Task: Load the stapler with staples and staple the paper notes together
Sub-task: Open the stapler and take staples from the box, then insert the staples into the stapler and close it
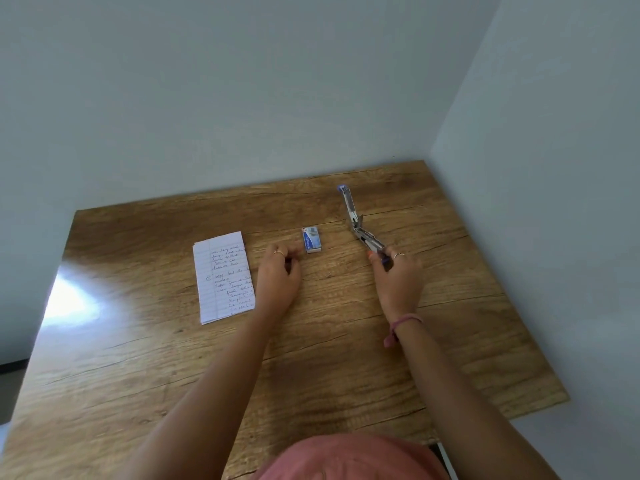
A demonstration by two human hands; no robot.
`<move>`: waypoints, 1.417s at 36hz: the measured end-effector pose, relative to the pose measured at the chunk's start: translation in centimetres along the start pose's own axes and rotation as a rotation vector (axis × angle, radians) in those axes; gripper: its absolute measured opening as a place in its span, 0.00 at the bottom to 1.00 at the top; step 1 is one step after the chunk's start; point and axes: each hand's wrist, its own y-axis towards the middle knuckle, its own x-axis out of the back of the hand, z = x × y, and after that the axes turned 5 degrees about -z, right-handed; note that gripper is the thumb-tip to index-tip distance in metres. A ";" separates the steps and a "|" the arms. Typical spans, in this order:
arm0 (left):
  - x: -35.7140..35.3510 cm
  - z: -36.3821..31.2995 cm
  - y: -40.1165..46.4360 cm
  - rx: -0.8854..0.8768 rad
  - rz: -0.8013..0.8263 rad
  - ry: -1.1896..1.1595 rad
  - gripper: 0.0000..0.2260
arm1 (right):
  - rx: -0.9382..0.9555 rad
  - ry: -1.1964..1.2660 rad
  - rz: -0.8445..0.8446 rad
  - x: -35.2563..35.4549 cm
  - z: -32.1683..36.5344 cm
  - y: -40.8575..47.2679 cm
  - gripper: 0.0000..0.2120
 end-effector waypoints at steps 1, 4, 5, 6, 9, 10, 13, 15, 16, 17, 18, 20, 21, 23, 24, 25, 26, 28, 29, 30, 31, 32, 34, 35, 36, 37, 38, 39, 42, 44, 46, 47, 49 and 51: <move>0.0 0.0 -0.1 -0.013 -0.004 0.002 0.11 | 0.008 -0.031 0.003 -0.1 -0.2 0.0 0.18; -0.2 0.0 -0.2 -0.028 -0.010 0.013 0.10 | -0.006 -0.038 0.009 -0.2 -0.7 0.0 0.20; -0.3 0.0 -0.2 -0.028 -0.011 0.016 0.10 | -0.011 -0.039 0.009 -0.3 -0.8 0.0 0.21; -0.3 0.1 -0.2 -0.028 -0.011 0.018 0.10 | -0.020 -0.038 0.009 -0.3 -0.8 0.0 0.21; -0.3 0.1 -0.2 -0.030 -0.015 0.005 0.10 | -0.049 -0.025 0.017 -0.4 -0.7 0.1 0.20; -0.3 0.1 -0.2 -0.030 -0.017 0.002 0.11 | -0.055 -0.023 0.020 -0.4 -0.7 0.2 0.20; -0.3 0.1 -0.2 -0.036 -0.021 -0.003 0.11 | -0.064 -0.019 0.027 -0.4 -0.7 0.2 0.20; -0.3 0.1 -0.2 -0.035 -0.020 -0.005 0.11 | -0.068 -0.011 0.030 -0.3 -0.7 0.2 0.20; -0.3 0.1 -0.2 -0.036 -0.022 -0.006 0.11 | -0.070 -0.006 0.033 -0.3 -0.7 0.2 0.20; -0.3 0.1 -0.2 -0.035 -0.023 -0.007 0.11 | -0.072 -0.001 0.035 -0.3 -0.7 0.2 0.20; -0.3 0.2 -0.2 -0.033 -0.022 -0.007 0.11 | -0.072 0.003 0.038 -0.3 -0.8 0.1 0.20; -0.3 0.1 -0.2 -0.026 -0.021 -0.007 0.11 | -0.074 0.008 0.041 -0.2 -0.7 0.2 0.19; -0.3 0.1 -0.2 -0.023 -0.021 -0.007 0.10 | -0.076 0.008 0.043 -0.2 -0.7 0.2 0.19; -0.3 0.0 -0.1 -0.018 -0.020 -0.009 0.10 | -0.078 0.009 0.049 -0.1 -0.7 0.2 0.19; -0.3 0.0 -0.1 -0.016 -0.019 -0.012 0.10 | -0.077 0.012 0.051 0.0 -0.7 0.2 0.19; -0.3 0.0 -0.2 -0.013 -0.018 -0.014 0.10 | -0.074 0.015 0.054 0.0 -0.7 0.2 0.19; -0.3 0.0 -0.2 -0.010 -0.018 -0.016 0.10 | -0.070 0.019 0.055 0.1 -0.6 0.1 0.19; -0.2 0.0 -0.2 -0.008 -0.020 -0.023 0.10 | -0.071 0.029 0.058 0.2 -0.6 0.1 0.19; -0.2 0.0 -0.2 -0.008 -0.022 -0.028 0.10 | -0.074 0.033 0.062 0.2 -0.6 0.1 0.19; -0.2 0.0 -0.2 -0.008 -0.023 -0.030 0.10 | -0.077 0.037 0.067 0.3 -0.5 0.1 0.19; -0.2 0.0 -0.2 -0.008 -0.024 -0.031 0.10 | -0.078 0.045 0.071 0.4 -0.5 0.1 0.19; -0.2 0.0 -0.2 -0.008 -0.024 -0.032 0.10 | -0.076 0.056 0.074 0.5 -0.5 0.1 0.18; -0.2 0.0 -0.2 -0.008 -0.022 -0.033 0.10 | -0.074 0.091 0.078 0.8 -0.5 0.1 0.17; -0.2 0.0 -0.3 -0.007 -0.020 -0.032 0.11 | -0.078 0.113 0.082 0.9 -0.5 0.1 0.17; -0.2 0.0 -0.2 -0.005 -0.019 -0.031 0.11 | -0.085 0.134 0.090 1.0 -0.6 0.1 0.17; -0.2 0.0 -0.2 -0.002 -0.019 -0.031 0.10 | -0.093 0.151 0.100 1.1 -0.6 0.1 0.17; -0.2 0.0 -0.2 0.001 -0.018 -0.031 0.10 | -0.100 0.163 0.114 1.3 -0.6 0.1 0.18; -0.2 0.0 -0.2 0.003 -0.017 -0.029 0.10 | -0.103 0.174 0.126 1.4 -0.6 0.2 0.18; -0.2 0.0 -0.2 0.011 -0.012 -0.017 0.10 | -0.119 0.238 0.141 1.9 -0.6 0.2 0.21; -0.2 0.0 -0.2 0.009 -0.013 -0.012 0.10 | -0.134 0.264 0.140 2.3 -0.5 0.0 0.23; -0.3 0.0 -0.2 0.008 -0.017 -0.022 0.10 | -0.120 0.257 0.103 2.8 0.0 -0.4 0.23; -0.3 0.1 -0.2 0.012 -0.019 -0.026 0.10 | -0.083 0.249 0.065 3.0 0.3 -0.7 0.22; -0.4 0.3 -0.1 0.026 -0.016 -0.026 0.10 | 0.065 0.242 -0.018 3.4 1.2 -0.9 0.19; -0.6 0.4 0.0 0.036 -0.004 -0.019 0.15 | 0.245 0.281 -0.043 3.7 2.2 -0.8 0.16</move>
